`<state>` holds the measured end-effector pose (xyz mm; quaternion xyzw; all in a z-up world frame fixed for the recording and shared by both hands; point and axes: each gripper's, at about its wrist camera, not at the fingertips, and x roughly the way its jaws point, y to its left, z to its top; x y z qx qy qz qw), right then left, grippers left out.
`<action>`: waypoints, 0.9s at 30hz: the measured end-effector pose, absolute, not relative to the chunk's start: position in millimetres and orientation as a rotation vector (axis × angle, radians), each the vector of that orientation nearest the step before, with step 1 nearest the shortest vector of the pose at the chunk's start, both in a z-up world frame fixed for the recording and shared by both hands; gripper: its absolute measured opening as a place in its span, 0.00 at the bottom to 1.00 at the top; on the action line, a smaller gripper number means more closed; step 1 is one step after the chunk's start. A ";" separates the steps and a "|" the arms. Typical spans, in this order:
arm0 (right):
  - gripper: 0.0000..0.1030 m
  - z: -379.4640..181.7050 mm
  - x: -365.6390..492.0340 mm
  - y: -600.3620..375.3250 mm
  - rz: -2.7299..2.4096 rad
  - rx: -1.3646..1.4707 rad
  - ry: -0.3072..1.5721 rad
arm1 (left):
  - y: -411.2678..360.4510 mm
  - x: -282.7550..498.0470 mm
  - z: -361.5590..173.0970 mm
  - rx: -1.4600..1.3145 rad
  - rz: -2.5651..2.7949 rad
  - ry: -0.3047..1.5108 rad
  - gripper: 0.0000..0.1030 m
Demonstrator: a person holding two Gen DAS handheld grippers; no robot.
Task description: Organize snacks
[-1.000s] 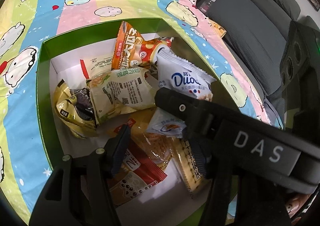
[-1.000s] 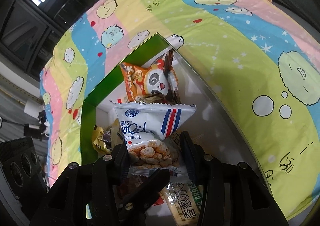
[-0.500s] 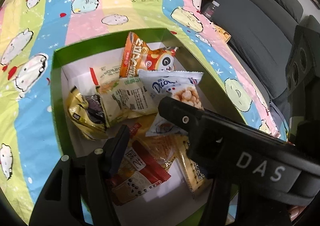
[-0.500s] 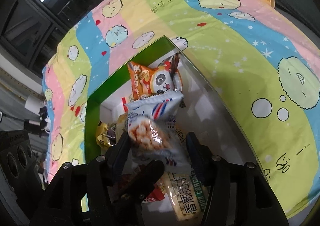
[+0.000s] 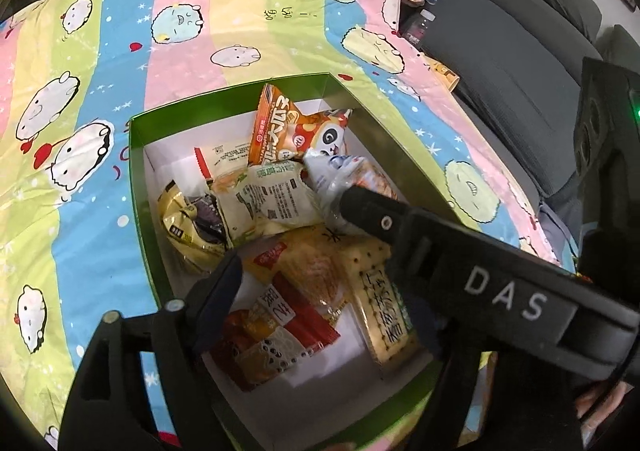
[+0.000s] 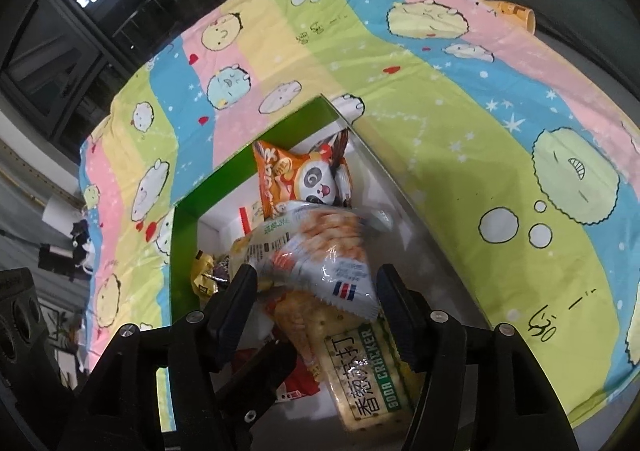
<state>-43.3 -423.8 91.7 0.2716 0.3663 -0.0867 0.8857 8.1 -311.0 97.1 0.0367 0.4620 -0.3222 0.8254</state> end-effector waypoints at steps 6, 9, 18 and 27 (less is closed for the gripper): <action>0.74 108.6 -59.0 -421.3 -0.173 0.554 0.695 | -300.7 -8.9 121.6 0.089 -0.661 0.905 0.95; 0.79 119.8 -67.9 -415.3 -0.181 0.525 0.658 | -294.1 -16.9 132.6 0.105 -0.640 0.868 0.99; 0.92 153.7 -98.9 -387.9 -0.226 0.389 0.538 | -270.2 -35.4 153.0 0.056 -0.612 0.825 1.00; 0.94 181.0 -129.1 -362.1 -0.230 0.315 0.434 | -253.2 -42.9 161.5 0.032 -0.523 0.786 1.00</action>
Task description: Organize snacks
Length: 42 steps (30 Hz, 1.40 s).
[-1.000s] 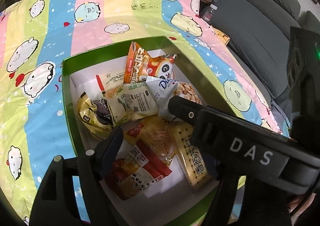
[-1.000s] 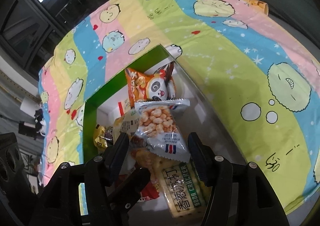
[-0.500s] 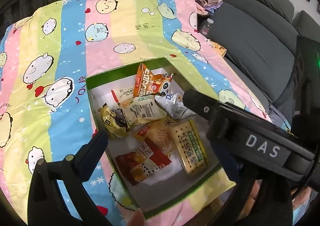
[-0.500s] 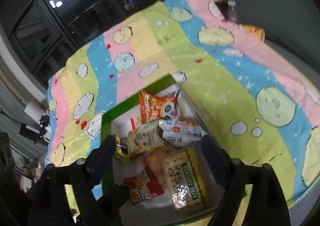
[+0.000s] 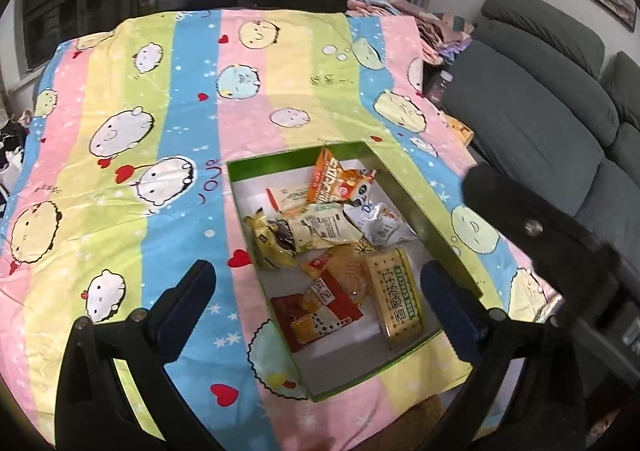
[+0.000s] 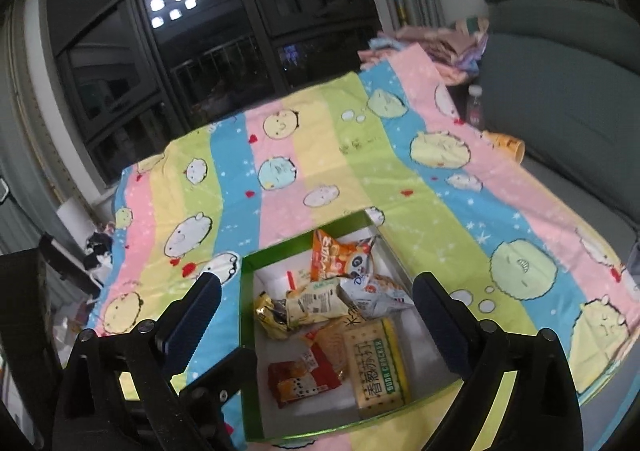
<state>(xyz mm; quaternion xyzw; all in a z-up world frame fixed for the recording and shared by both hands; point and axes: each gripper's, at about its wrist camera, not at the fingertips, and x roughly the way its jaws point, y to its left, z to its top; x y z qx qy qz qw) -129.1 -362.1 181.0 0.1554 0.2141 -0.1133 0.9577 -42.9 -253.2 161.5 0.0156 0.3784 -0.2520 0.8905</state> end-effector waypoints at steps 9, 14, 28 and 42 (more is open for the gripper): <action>0.94 175.2 -120.8 -356.9 -0.241 0.291 0.486 | -250.9 -42.1 156.1 0.056 -0.458 0.778 1.00; 0.94 167.6 -114.3 -365.1 -0.279 0.310 0.529 | -252.6 -44.4 155.0 0.083 -0.436 0.756 1.00; 0.94 163.3 -110.9 -368.7 -0.313 0.315 0.554 | -252.9 -48.2 155.3 0.083 -0.454 0.745 1.00; 0.94 161.0 -109.1 -369.0 -0.339 0.310 0.571 | -253.6 -48.2 158.3 0.089 -0.437 0.739 1.00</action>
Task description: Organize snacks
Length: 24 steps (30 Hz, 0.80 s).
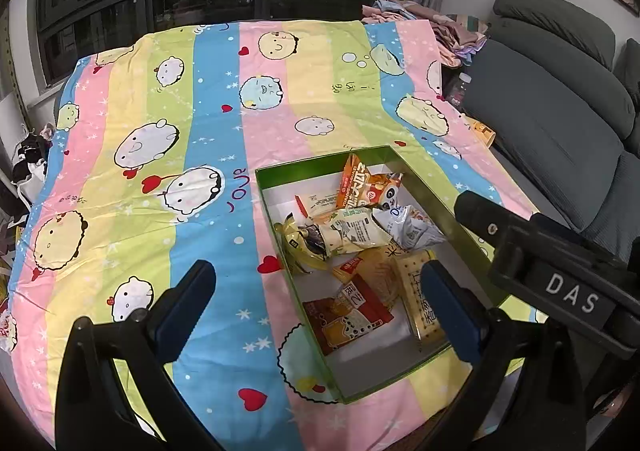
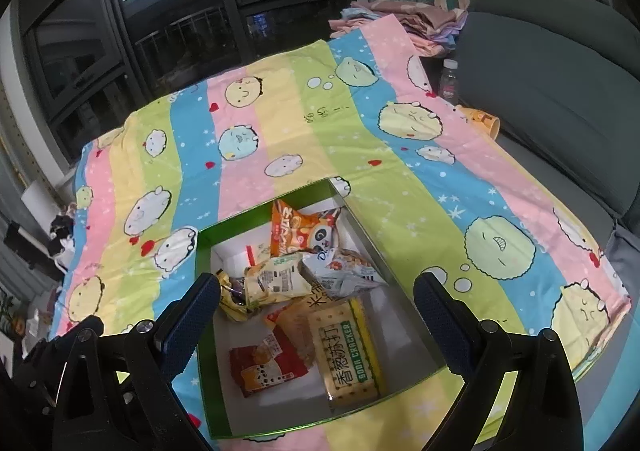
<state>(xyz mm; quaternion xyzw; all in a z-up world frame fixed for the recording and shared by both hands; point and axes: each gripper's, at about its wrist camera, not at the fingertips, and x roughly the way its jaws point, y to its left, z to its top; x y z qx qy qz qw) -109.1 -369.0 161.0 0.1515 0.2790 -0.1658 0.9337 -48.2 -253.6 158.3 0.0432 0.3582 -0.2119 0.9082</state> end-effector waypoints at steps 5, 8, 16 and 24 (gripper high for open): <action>0.94 160.2 -108.3 -368.2 -0.338 0.304 0.576 | -253.8 -48.6 157.9 0.092 -0.432 0.741 1.00; 0.94 159.5 -106.6 -367.3 -0.344 0.300 0.582 | -254.1 -48.9 157.8 0.090 -0.434 0.742 1.00; 0.94 158.6 -104.9 -366.7 -0.353 0.296 0.586 | -254.2 -50.4 157.7 0.086 -0.437 0.745 1.00; 0.94 157.6 -103.6 -366.3 -0.361 0.287 0.593 | -253.8 -50.0 158.7 0.083 -0.443 0.747 1.00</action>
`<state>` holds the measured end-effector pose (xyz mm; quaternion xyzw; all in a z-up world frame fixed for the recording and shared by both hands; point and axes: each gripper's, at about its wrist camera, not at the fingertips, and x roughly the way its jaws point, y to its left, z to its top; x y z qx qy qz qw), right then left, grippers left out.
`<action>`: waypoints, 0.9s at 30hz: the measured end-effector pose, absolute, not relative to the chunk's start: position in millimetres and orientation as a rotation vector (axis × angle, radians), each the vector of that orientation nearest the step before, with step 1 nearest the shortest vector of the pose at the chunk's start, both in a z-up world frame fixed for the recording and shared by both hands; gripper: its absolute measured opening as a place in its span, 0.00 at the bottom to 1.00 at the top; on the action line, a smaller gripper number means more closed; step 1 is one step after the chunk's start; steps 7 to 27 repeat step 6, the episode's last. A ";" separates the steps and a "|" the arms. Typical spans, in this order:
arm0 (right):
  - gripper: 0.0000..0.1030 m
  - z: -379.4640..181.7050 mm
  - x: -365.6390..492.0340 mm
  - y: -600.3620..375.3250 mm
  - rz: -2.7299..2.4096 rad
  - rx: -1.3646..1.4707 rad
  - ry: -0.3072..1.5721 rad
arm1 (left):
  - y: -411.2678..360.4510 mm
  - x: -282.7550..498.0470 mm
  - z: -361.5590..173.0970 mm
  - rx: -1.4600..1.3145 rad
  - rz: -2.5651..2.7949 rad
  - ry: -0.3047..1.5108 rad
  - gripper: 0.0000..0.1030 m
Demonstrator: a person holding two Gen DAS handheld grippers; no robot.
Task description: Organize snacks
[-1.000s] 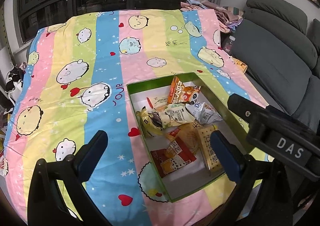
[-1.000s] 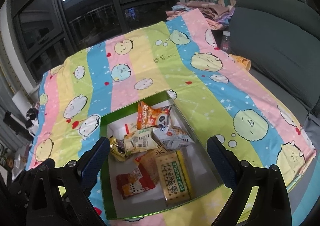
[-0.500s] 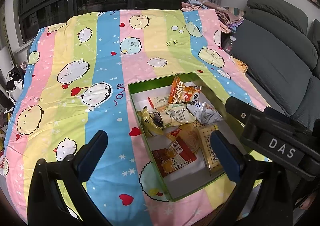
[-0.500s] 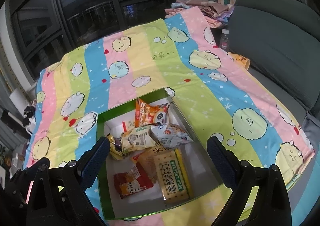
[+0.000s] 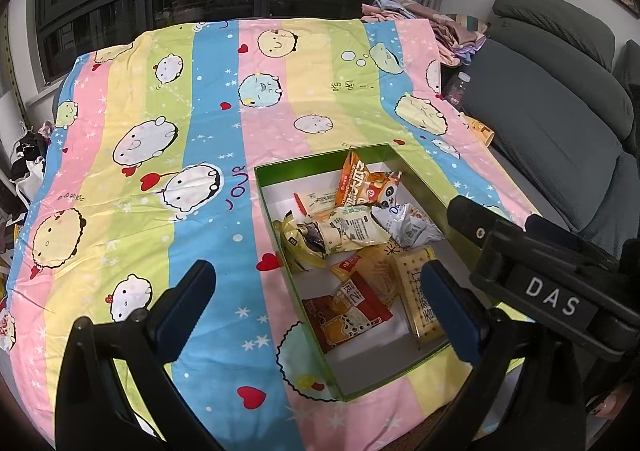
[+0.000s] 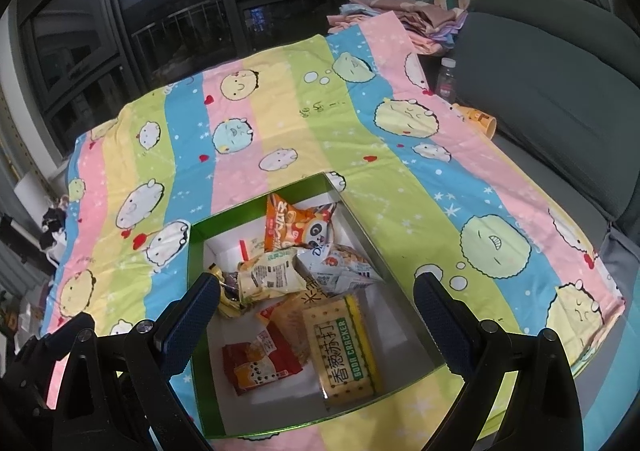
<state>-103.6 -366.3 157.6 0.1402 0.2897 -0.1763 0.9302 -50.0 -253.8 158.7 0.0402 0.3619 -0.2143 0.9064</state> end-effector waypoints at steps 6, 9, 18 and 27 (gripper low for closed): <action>0.94 156.8 -102.9 -365.2 -0.366 0.280 0.598 | -248.8 -49.5 158.9 0.071 -0.447 0.752 1.00; 0.94 156.8 -102.9 -365.2 -0.366 0.280 0.598 | -248.8 -49.5 158.9 0.071 -0.447 0.752 1.00; 0.94 156.8 -102.9 -365.2 -0.366 0.280 0.598 | -248.8 -49.5 158.9 0.071 -0.447 0.752 1.00; 0.94 156.8 -102.9 -365.2 -0.366 0.280 0.598 | -248.8 -49.5 158.9 0.071 -0.447 0.752 1.00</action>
